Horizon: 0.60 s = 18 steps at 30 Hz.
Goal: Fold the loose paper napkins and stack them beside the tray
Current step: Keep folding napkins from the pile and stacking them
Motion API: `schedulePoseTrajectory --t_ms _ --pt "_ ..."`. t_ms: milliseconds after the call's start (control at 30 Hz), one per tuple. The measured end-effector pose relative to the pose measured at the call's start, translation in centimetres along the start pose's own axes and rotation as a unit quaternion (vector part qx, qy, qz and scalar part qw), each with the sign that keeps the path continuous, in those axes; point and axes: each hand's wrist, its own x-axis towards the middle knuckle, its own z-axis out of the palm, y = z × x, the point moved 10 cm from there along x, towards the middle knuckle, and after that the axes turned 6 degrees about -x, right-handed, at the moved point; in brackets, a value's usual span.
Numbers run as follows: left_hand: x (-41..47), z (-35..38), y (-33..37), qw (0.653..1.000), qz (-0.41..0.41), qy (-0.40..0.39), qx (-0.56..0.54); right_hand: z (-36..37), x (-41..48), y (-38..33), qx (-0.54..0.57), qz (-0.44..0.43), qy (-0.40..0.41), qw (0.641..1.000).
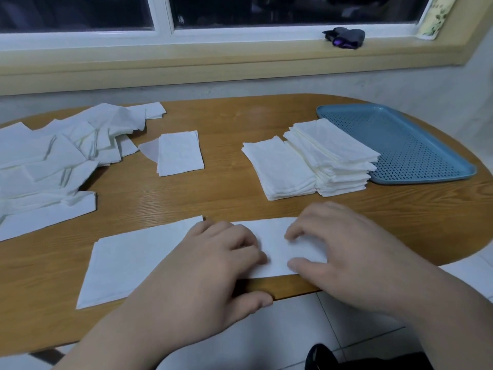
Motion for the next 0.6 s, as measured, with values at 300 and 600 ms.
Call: schedulePoseTrajectory --t_ms 300,600 --pt "-0.4 1.4 1.1 0.997 0.022 -0.051 0.056 2.2 -1.6 -1.0 -0.07 -0.083 -0.082 0.991" --pt "-1.3 -1.3 1.8 0.999 0.005 0.017 -0.04 -0.8 -1.7 -2.1 0.059 -0.061 -0.028 0.996"
